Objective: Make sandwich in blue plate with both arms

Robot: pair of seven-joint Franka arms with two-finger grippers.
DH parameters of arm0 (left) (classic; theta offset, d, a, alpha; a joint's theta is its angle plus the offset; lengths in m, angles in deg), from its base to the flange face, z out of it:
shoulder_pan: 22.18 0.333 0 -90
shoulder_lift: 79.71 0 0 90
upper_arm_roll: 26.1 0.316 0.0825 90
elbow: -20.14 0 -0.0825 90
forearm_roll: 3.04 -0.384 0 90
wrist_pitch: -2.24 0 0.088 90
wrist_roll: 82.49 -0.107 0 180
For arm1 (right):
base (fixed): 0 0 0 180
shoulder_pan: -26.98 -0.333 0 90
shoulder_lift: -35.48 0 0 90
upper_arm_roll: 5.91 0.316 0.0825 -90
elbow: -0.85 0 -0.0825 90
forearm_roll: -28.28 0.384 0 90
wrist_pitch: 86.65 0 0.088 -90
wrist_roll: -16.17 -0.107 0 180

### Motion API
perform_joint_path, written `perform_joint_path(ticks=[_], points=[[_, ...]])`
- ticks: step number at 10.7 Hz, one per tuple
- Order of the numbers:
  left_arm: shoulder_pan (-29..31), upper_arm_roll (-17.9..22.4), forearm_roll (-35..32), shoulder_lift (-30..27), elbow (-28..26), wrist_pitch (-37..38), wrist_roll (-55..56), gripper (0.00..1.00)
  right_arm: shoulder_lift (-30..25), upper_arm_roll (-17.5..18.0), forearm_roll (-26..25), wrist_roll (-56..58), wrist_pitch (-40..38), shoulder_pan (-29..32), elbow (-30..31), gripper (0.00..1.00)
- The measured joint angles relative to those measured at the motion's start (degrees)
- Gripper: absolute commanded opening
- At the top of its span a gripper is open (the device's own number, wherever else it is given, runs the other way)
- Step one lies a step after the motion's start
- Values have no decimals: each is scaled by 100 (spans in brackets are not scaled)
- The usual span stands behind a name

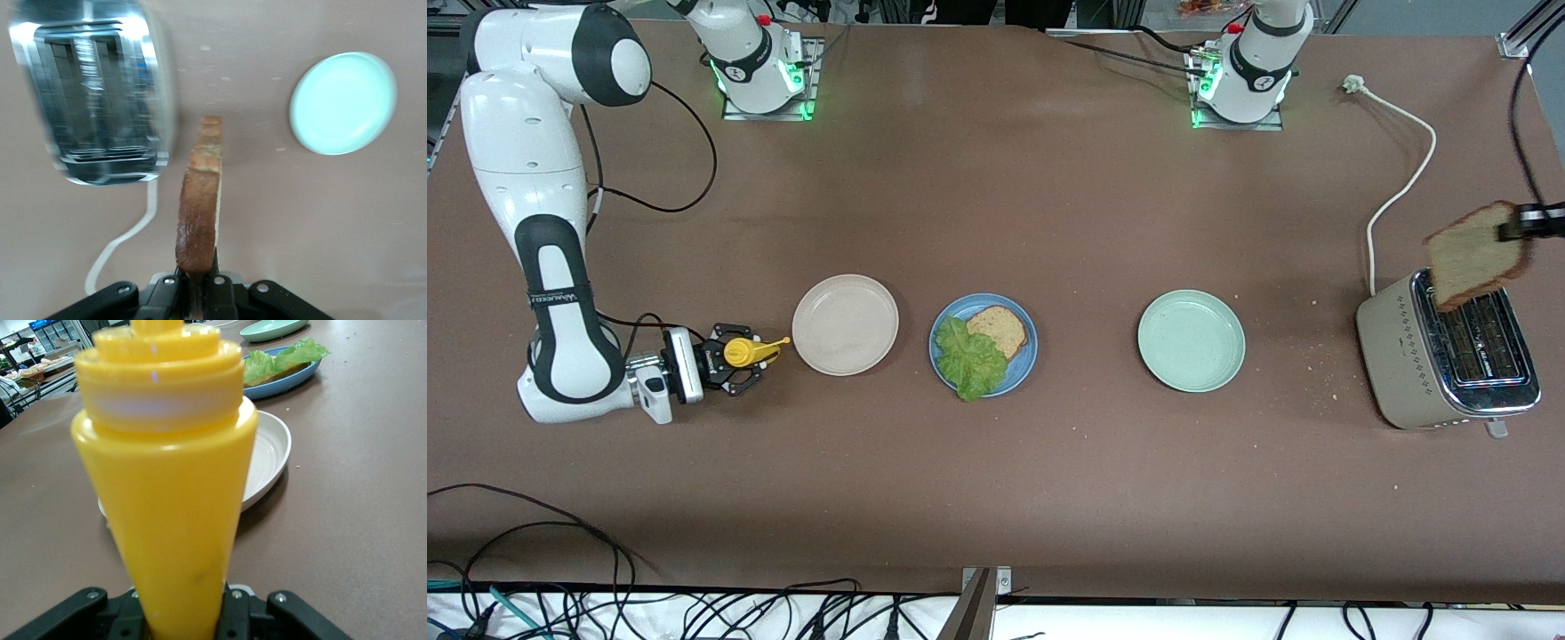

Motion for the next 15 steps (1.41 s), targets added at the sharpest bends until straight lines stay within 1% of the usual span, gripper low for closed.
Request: perform_joint_path(ticks=[2, 3, 4, 5, 7, 9, 11, 12, 13, 15], points=[[-44, -740, 795, 52, -100, -9, 1597, 0, 9, -3, 2, 134, 2, 14, -36, 100], [-117, -1147, 1000, 125, -143, -146, 2382, 0, 10, -5, 2, 199, 2, 33, -47, 100], [-273, -1489, 1180, 227, -184, -381, 3078, 0, 14, -7, 2, 236, 3, 60, -61, 100], [-592, -1686, 1363, 365, -231, -786, 3795, 0, 18, -11, 2, 256, 3, 87, -76, 100], [-1427, -1753, 1512, 708, -330, -1877, 4997, 0, 24, -132, 2, 278, 5, 99, -102, 100], [-2074, -1760, 1725, 1158, -349, -3109, 5757, 0, 23, -375, 2, 363, 3, 105, -114, 100], [-2578, -1763, 1877, 1640, -367, -4304, 6134, 0, 6, -603, 2, 474, -28, 117, -153, 100], [-2831, -1762, 1878, 1848, -372, -4722, 6198, 0, -19, -693, -12, 477, -25, 117, -202, 100], [-3059, -1762, 1878, 2018, -376, -5023, 6231, 0, -99, -740, -122, 445, -18, 116, -265, 100], [-3434, -1748, 1878, 2296, -383, -5664, 6266, 0, -445, -746, -507, -253, -15, 104, -326, 100]])
